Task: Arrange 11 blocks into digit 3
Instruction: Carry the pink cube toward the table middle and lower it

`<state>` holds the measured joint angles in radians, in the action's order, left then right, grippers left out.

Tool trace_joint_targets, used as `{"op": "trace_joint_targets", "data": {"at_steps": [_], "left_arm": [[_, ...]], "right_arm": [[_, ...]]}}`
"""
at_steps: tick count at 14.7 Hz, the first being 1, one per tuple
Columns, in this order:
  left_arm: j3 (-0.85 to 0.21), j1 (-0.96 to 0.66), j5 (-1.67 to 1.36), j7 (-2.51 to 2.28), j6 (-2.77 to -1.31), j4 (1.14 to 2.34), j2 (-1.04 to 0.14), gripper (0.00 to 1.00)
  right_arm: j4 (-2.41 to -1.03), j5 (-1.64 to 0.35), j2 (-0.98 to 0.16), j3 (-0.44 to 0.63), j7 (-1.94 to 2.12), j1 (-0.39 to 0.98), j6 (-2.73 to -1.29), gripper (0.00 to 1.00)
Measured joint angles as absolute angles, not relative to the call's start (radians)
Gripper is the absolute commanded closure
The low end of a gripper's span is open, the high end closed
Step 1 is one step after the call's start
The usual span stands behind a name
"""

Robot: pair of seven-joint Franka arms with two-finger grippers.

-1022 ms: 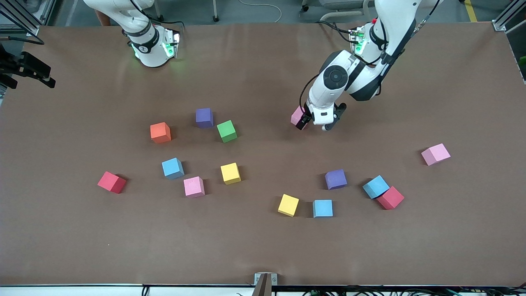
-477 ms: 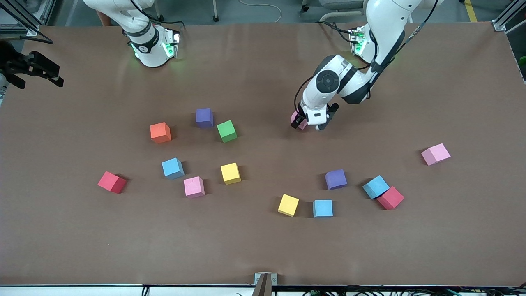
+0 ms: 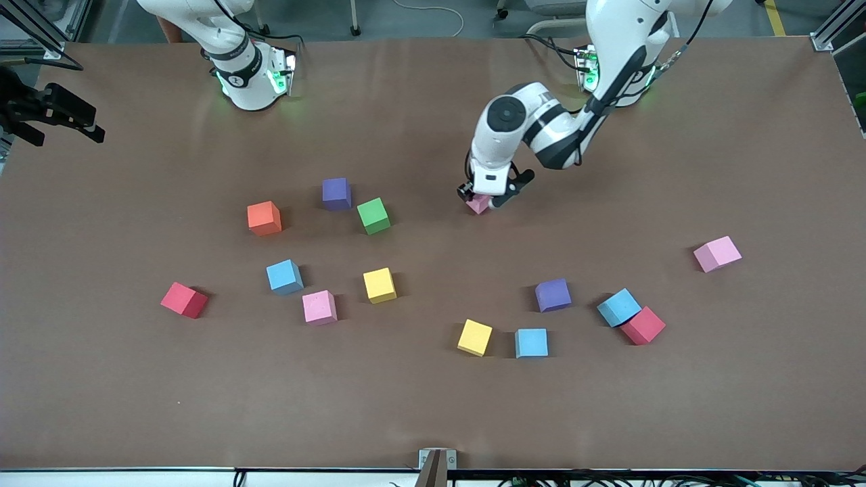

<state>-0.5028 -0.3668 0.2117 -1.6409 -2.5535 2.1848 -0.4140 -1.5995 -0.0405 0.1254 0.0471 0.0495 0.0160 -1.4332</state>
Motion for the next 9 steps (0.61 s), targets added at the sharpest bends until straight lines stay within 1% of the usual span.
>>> {"op": "trace_joint_targets", "data": {"at_steps": [3,6,9], "left_arm": [[-0.504,-0.433,0.305,-1.590,-2.523,2.108,-0.452,0.76],[-0.504,-0.480,0.313,-1.476,-2.517,2.038,-0.497,0.76],[-0.503,-0.483,0.314,-1.323,-2.514,2.004,-0.529,0.76]], "right_arm": [[-1.599,-0.041,0.125,0.047,0.050,0.016,-1.433,0.00],[-1.599,-0.041,0.125,0.047,0.050,0.016,-1.433,0.00],[-1.599,-0.041,0.125,0.047,0.050,0.016,-1.433,0.00]]}}
